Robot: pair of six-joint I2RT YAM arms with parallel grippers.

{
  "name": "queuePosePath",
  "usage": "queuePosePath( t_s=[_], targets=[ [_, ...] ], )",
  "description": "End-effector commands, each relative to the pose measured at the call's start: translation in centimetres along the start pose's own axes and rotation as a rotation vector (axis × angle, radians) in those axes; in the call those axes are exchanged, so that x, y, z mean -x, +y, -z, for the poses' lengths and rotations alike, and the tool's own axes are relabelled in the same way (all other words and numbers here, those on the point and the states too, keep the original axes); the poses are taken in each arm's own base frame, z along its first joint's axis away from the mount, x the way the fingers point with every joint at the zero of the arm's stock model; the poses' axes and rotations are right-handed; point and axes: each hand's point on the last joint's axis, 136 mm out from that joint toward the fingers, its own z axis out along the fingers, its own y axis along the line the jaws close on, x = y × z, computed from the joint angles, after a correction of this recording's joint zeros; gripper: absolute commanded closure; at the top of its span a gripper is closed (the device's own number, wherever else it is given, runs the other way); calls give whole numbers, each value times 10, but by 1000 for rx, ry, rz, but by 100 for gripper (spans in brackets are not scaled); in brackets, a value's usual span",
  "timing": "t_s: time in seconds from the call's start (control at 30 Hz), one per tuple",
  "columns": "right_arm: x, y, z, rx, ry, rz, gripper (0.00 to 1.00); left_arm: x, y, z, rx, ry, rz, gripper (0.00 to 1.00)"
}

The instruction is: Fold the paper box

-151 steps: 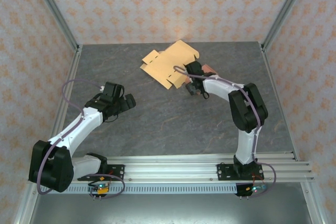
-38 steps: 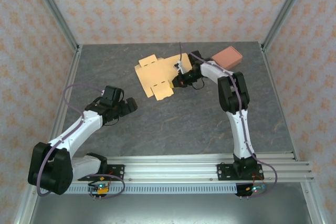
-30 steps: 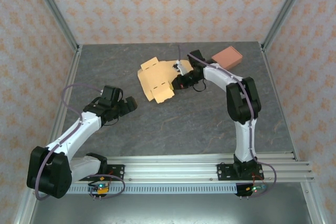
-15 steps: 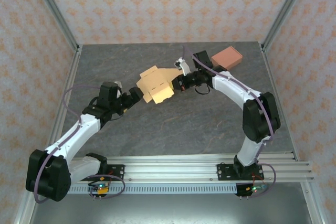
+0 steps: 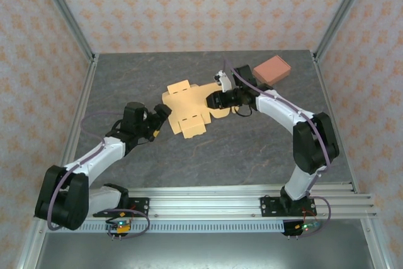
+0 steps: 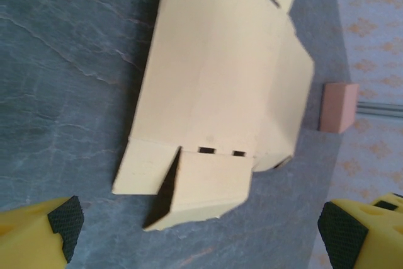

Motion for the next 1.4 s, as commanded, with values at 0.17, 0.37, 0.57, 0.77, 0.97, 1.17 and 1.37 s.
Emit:
queuePosePath(
  t_s=[0.17, 0.37, 0.57, 0.77, 0.97, 1.17, 1.37],
  targets=[
    [21, -37, 18, -165, -208, -165, 64, 26, -14, -38, -6, -49, -197, 0],
    [18, -38, 31, -165, -234, -163, 64, 32, -14, -74, -20, 45, -322, 3],
    [13, -41, 35, -169, -228, -162, 64, 37, -12, -105, -84, 125, -312, 7],
    [13, -42, 29, -146, -229, -180, 65, 30, -20, -133, -193, 201, -288, 38],
    [5, -44, 22, -133, -208, -180, 65, 31, -35, -130, -244, 212, -290, 90],
    [-9, -33, 27, -200, -163, 24, 64, 44, -67, -76, -217, 121, -255, 100],
    [-17, 7, 50, -228, -205, 402, 49, 50, -74, 2, -26, 29, -154, 100]
  ],
)
